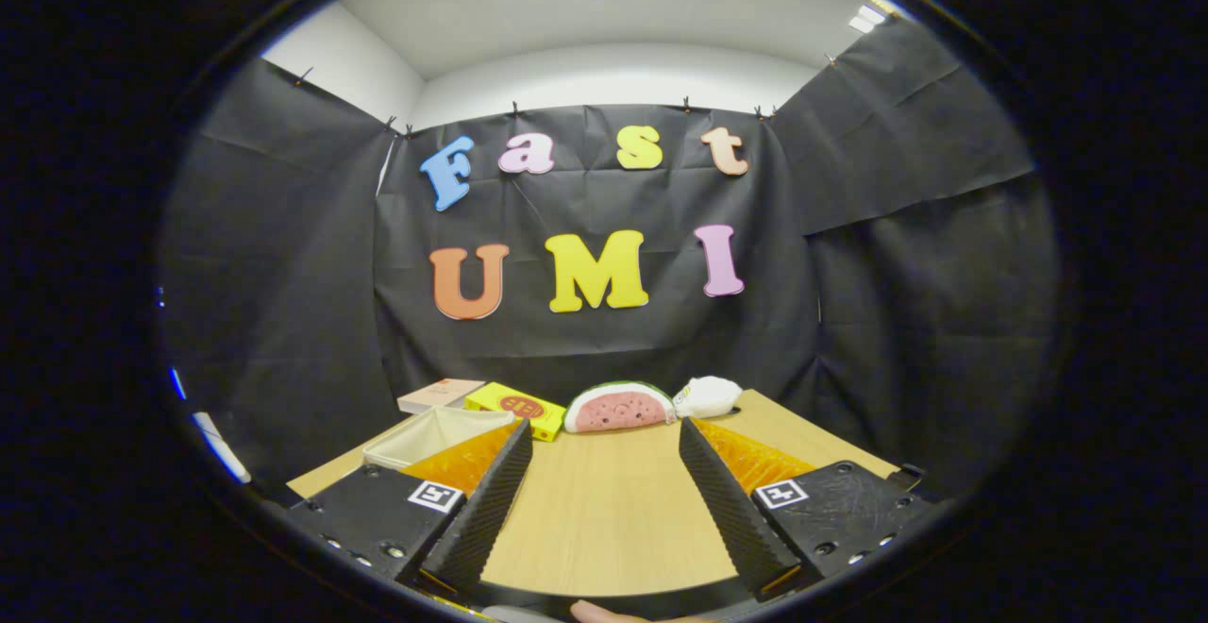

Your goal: Open the storage box then place both shoes into the box .Put the left shoe in first, then the right shoe, with the right side of both shoes facing outward in a uniform manner.

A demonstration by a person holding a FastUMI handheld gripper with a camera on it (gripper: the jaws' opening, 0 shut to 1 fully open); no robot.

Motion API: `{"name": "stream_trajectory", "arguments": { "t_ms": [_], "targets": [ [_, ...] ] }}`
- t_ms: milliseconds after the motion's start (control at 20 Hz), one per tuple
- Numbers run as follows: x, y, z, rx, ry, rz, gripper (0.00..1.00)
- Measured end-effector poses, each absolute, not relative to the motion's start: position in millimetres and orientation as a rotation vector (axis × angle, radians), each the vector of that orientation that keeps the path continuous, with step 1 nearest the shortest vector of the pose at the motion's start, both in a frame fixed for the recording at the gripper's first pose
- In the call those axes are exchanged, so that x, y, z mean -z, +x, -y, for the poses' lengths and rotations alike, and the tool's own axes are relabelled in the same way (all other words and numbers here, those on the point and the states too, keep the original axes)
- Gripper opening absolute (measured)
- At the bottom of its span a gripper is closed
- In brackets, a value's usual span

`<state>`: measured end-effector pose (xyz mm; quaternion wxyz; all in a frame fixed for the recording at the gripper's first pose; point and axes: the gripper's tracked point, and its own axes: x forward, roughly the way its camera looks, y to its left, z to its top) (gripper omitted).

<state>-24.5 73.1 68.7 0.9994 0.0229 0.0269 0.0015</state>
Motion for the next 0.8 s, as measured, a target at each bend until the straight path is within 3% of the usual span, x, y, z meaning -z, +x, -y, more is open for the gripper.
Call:
{"name": "stream_trajectory", "arguments": {
  "t_ms": [350,800],
  "targets": [
    [-81,-53,-70,-0.013,0.005,-0.04,0.96],
    [-59,-41,-77,-0.015,-0.032,-0.08,0.96]
  ]
}}
